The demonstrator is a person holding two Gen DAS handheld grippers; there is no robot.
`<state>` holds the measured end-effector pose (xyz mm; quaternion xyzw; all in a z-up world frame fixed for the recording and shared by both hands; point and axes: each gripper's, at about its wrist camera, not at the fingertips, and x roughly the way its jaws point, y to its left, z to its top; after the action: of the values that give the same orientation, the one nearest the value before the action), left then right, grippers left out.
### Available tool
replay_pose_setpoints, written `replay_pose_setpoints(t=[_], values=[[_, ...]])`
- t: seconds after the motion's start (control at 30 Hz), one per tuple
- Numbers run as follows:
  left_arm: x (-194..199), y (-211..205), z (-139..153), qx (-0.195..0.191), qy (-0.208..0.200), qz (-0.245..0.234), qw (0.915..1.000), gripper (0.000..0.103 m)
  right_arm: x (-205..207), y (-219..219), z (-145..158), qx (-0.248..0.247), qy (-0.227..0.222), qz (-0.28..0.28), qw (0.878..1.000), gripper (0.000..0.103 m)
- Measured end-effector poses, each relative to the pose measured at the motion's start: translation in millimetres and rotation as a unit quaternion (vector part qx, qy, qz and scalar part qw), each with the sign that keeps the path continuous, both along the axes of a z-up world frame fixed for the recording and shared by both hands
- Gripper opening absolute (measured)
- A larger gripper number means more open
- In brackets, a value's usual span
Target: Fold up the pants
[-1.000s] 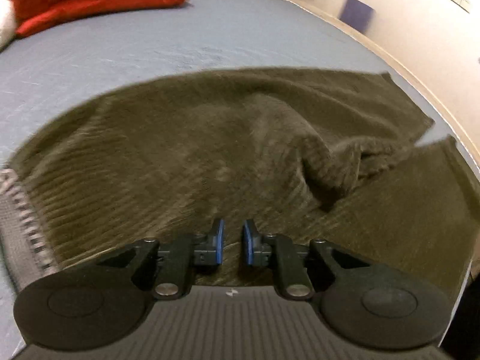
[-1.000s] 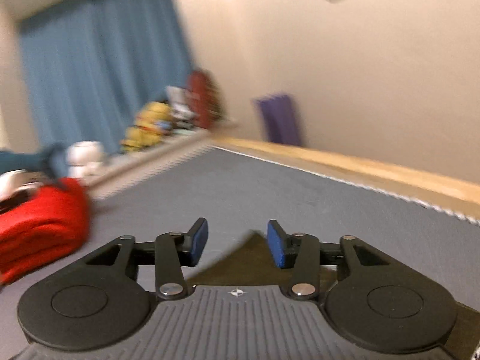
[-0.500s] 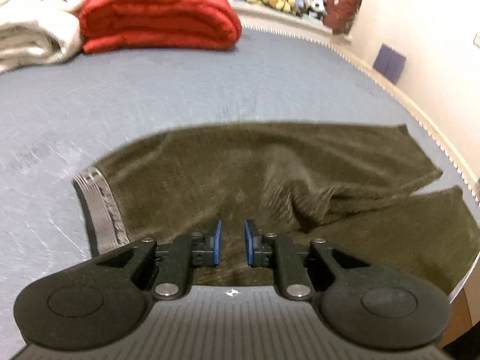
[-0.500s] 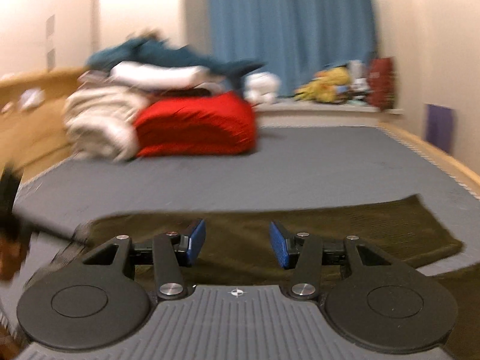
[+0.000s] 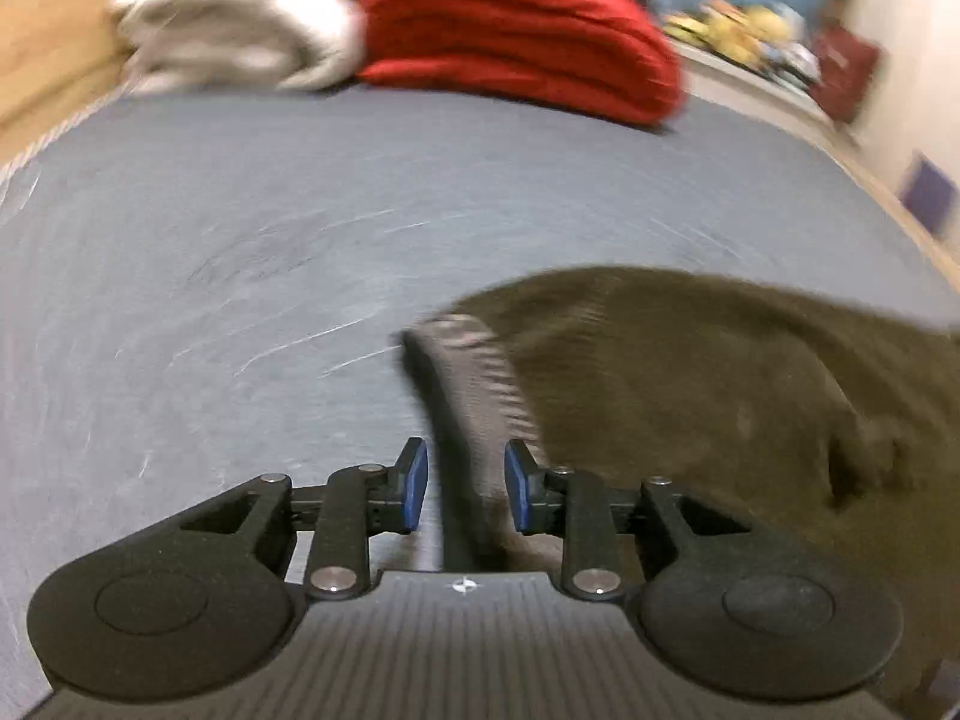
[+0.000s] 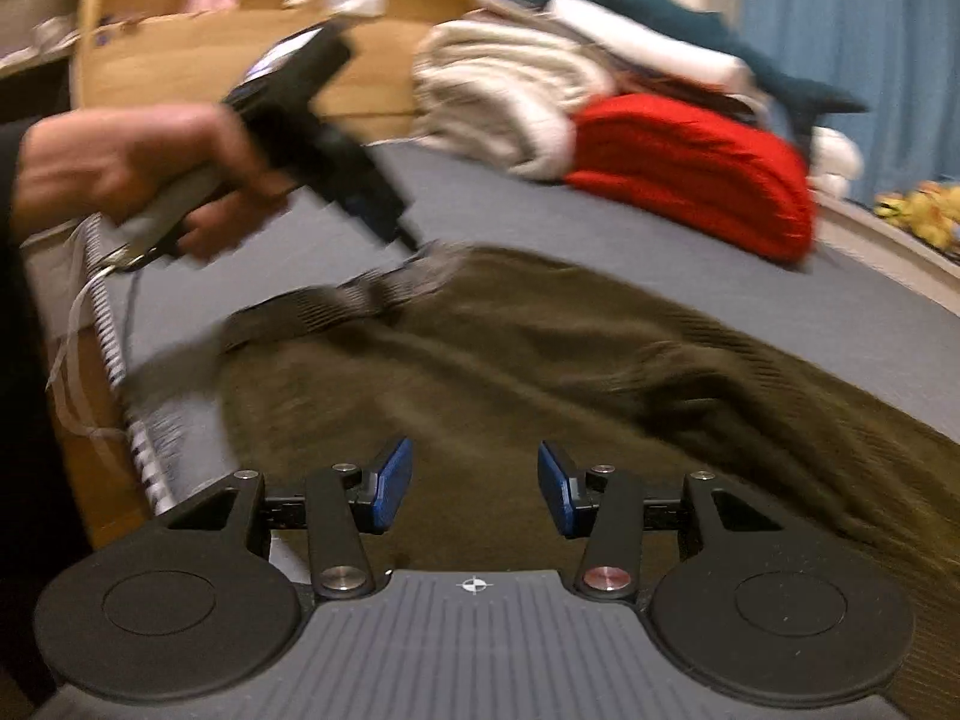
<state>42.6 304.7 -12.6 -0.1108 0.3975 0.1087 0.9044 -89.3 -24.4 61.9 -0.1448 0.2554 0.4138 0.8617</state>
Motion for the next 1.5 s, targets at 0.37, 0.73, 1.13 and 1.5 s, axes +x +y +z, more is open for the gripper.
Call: replay_pose_setpoints(t=[0.37, 0.73, 1.13, 1.5], values=[[14.6, 40.8, -3.5, -0.098, -0.015, 0.034, 0.9945, 0.063, -26.8, 46.9, -13.8, -0.003, -0.003, 0.093, 0.996, 0.050], [46.5, 41.3, -46.6, -0.149, 0.001, 0.011, 0.9887, 0.063, -33.4, 92.6, -34.8, -0.039, -0.009, 0.159, 0.986, 0.050], [61.7, 21.0, -50.7, -0.097, -0.003, -0.017, 0.9952, 0.018, -44.1, 98.1, -37.8, -0.061, -0.045, 0.211, 0.975, 0.010], [25.9, 45.1, -18.8, -0.084, -0.052, 0.006, 0.9951, 0.014, -56.9, 103.5, -17.4, -0.031, -0.078, 0.268, 0.960, 0.007]])
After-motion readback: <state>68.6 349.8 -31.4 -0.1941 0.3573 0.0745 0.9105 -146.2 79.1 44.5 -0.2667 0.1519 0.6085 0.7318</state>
